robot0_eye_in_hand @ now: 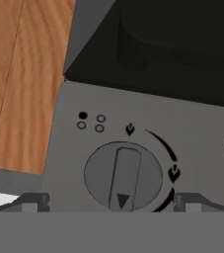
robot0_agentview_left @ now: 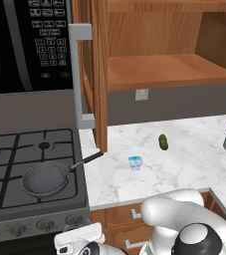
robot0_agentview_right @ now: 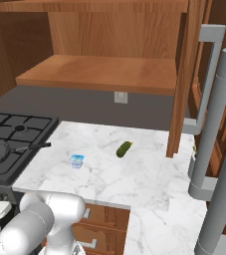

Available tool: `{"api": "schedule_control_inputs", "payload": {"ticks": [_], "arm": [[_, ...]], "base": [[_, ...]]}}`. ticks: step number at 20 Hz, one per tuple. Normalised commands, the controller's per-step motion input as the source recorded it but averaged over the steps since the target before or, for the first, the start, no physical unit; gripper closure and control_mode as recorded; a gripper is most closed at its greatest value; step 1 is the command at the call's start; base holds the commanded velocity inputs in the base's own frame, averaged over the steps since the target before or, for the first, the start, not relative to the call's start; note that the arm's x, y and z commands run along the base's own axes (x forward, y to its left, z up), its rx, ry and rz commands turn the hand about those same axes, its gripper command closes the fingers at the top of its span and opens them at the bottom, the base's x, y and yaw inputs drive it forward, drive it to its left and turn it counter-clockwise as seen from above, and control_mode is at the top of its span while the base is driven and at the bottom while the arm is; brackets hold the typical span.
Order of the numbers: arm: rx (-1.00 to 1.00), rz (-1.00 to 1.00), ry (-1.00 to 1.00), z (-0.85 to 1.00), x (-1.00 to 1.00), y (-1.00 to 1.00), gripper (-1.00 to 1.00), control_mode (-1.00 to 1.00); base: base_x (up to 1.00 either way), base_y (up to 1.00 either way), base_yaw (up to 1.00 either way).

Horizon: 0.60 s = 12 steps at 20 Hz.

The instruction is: Pick the pan from the cabinet and place it on the stove. Then turn on the stove burner for the pan.

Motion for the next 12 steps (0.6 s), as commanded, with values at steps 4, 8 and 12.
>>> {"api": "schedule_control_inputs", "payload": {"ticks": [4, 8, 12], "arm": [[0.00, 0.00, 0.05, -0.08, 0.09, 0.11, -1.00, -1.00], [0.00, 0.00, 0.05, -0.08, 0.06, 0.09, -1.00, -1.00], [0.00, 0.00, 0.03, -0.05, 0.04, 0.03, -1.00, -1.00]], "base": [[0.00, 0.00, 0.00], [0.00, 0.00, 0.00], [0.00, 0.00, 0.00]]}}
